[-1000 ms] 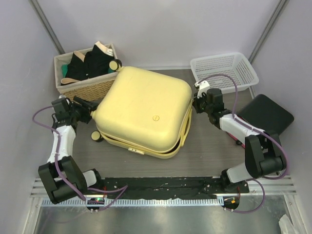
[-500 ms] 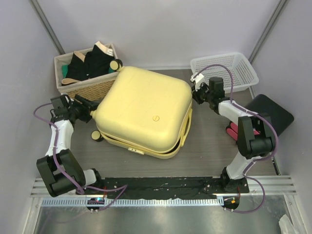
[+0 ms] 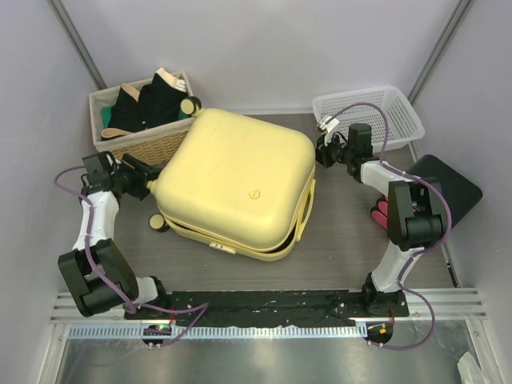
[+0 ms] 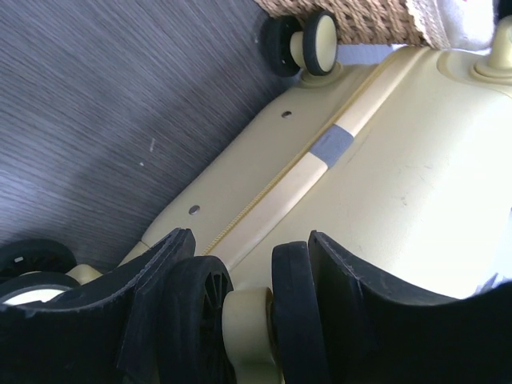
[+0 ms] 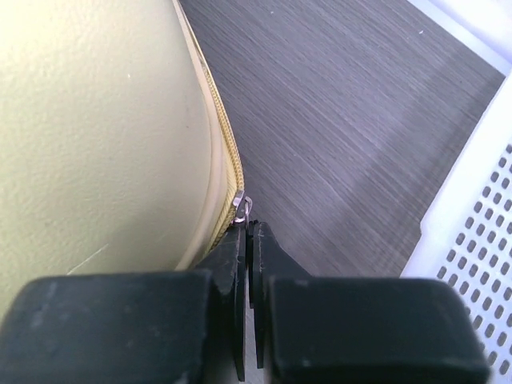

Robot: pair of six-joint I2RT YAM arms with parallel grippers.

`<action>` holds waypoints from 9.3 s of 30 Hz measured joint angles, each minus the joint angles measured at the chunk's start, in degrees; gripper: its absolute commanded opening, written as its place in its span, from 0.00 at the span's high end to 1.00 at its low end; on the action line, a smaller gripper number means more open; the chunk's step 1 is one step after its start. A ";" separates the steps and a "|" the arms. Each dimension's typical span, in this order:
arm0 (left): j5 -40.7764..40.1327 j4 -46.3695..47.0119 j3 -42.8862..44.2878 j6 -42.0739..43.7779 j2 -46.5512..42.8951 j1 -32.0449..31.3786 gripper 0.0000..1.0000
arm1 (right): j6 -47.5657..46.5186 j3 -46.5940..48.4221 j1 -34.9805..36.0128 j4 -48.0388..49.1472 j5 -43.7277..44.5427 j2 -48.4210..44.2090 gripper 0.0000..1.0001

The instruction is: Open, take out, and arrange the luggage

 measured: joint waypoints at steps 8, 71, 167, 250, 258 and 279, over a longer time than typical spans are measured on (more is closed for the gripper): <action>-5.05 -7.13 8.79 3.78 5.75 -1.88 1.00 | 0.81 -8.96 2.97 1.66 8.31 -7.93 0.99; -13.11 -6.21 7.21 0.94 -13.18 -4.09 1.00 | 38.60 3.82 1.27 4.35 2.49 -26.80 0.00; -19.17 -4.11 12.66 5.86 -15.19 -8.46 0.00 | -59.39 30.67 51.78 21.05 96.39 -0.28 0.29; -35.41 -35.01 34.97 35.85 23.87 3.02 1.00 | 3.50 24.39 40.41 -32.44 92.08 -25.44 0.89; -41.33 -30.36 41.31 38.47 29.22 -1.92 0.80 | 8.09 22.88 35.60 -38.99 92.96 -25.35 0.92; -40.24 -17.62 8.79 29.88 -7.72 -3.63 0.02 | 17.70 13.55 31.95 -50.14 81.66 -23.85 0.96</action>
